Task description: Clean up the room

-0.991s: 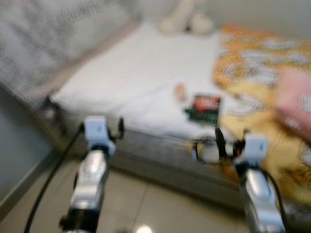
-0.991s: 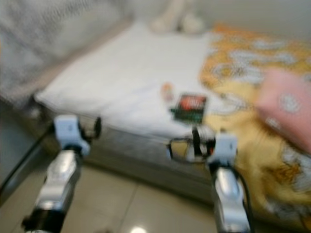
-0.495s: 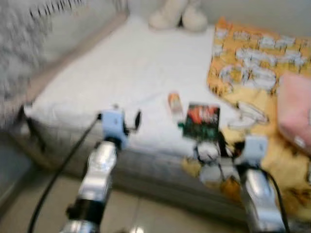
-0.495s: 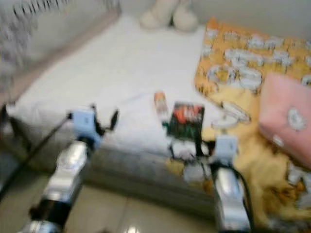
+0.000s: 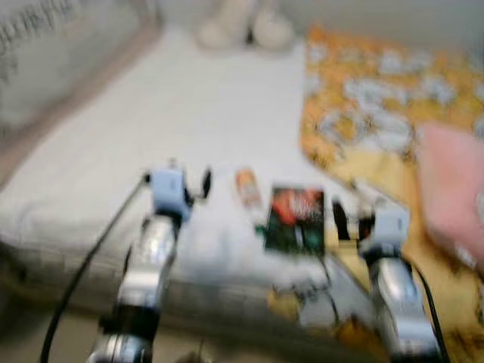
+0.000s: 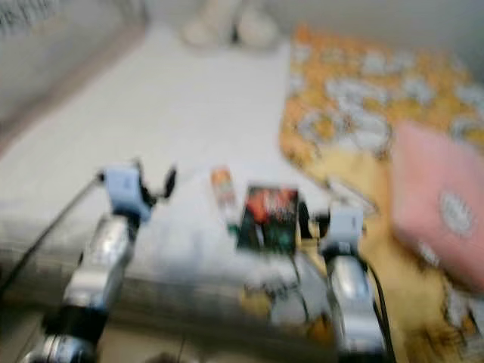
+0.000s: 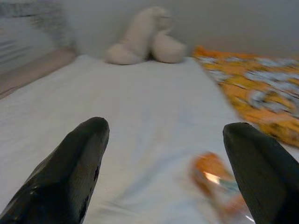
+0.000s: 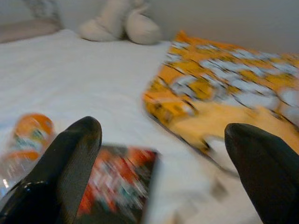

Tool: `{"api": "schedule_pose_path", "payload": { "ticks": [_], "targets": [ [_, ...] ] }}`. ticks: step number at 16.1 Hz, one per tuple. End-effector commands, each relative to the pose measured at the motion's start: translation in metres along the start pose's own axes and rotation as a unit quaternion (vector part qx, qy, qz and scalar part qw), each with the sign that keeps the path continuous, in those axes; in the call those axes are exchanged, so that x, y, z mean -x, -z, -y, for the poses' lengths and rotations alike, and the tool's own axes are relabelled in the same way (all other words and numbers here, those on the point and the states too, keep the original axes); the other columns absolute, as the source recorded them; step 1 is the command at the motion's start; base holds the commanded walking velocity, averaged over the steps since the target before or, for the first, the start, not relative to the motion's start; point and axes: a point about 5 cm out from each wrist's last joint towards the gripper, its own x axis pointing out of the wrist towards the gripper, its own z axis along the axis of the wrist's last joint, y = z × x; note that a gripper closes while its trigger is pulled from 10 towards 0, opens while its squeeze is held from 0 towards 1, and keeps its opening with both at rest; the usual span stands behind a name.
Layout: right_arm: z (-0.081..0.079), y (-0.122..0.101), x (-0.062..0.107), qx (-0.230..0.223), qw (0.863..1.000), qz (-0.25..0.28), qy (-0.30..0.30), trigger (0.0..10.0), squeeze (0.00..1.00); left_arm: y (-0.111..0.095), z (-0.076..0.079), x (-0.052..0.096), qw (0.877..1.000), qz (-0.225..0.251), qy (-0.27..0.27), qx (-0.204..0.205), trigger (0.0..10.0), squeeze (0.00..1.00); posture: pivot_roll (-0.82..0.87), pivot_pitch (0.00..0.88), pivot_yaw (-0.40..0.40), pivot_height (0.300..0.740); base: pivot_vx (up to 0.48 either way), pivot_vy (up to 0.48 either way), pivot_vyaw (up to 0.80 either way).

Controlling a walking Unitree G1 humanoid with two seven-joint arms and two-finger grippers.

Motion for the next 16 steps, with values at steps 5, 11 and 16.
{"api": "schedule_pose_path", "payload": {
  "ticks": [5, 11, 16],
  "targets": [
    [-0.017, 0.0, -0.007, -0.011, 0.999, -0.004, -0.034, 10.0, 0.0, 0.003, -0.01, 0.002, 0.999, -0.01, -0.01, -0.04, 10.0, 0.0, 0.05, 0.0, 0.001, 0.74, 0.0, 0.479, 0.0],
    [-0.012, -0.009, -0.061, -0.006, 0.998, -0.05, -0.022, 10.0, 0.0, -0.023, -0.011, -0.006, 0.991, -0.012, 0.109, -0.077, 10.0, 0.0, 0.16, 0.0, 0.01, 0.74, 0.0, 0.0, 0.0],
    [-0.012, -0.028, -0.054, 0.012, 0.999, 0.029, 0.006, 10.0, 0.0, -0.02, -0.01, 0.019, 0.995, -0.005, 0.077, -0.062, 10.0, 0.0, 0.15, 0.0, -0.01, 0.74, 0.0, 0.0, 0.0]
  ]
}}
